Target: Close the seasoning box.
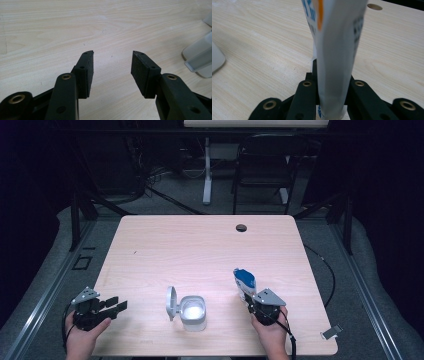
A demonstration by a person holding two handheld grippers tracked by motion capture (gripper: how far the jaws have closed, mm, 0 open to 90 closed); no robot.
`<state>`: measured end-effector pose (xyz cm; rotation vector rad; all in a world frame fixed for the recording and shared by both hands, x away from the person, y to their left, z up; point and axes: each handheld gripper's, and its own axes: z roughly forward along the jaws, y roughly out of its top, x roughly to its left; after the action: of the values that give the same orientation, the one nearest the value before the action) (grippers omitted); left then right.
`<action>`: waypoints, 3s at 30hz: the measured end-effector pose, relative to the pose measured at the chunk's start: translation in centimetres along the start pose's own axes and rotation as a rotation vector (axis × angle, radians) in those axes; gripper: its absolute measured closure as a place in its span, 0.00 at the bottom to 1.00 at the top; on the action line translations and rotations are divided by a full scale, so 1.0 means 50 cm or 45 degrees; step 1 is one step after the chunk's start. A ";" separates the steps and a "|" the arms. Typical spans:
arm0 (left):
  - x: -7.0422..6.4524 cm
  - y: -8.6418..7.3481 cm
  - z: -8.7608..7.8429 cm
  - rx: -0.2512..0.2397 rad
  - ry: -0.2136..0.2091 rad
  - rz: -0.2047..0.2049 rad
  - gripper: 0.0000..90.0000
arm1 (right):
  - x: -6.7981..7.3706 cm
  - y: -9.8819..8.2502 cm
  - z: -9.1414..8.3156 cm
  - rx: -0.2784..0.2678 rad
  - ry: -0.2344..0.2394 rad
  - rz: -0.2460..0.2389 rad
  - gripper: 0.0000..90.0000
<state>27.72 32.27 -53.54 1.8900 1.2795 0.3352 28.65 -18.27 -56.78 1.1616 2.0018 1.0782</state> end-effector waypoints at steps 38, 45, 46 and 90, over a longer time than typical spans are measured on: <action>-0.006 0.004 0.008 0.005 -0.009 0.010 0.59 | -0.005 -0.007 -0.019 -0.046 0.037 -0.019 0.62; -0.010 0.008 0.011 -0.001 -0.015 0.017 0.59 | -0.003 -0.009 -0.023 -0.070 0.038 -0.027 0.54; -0.010 0.008 0.011 -0.001 -0.014 0.017 0.59 | -0.004 -0.010 -0.023 -0.066 0.039 -0.032 0.52; -0.149 0.046 -0.001 -0.072 -0.182 0.204 0.88 | -0.020 -0.019 -0.108 -0.020 0.076 0.020 0.35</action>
<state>25.80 25.49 -50.22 1.9363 1.0179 0.3099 24.45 -21.35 -54.80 1.1513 2.0292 1.1465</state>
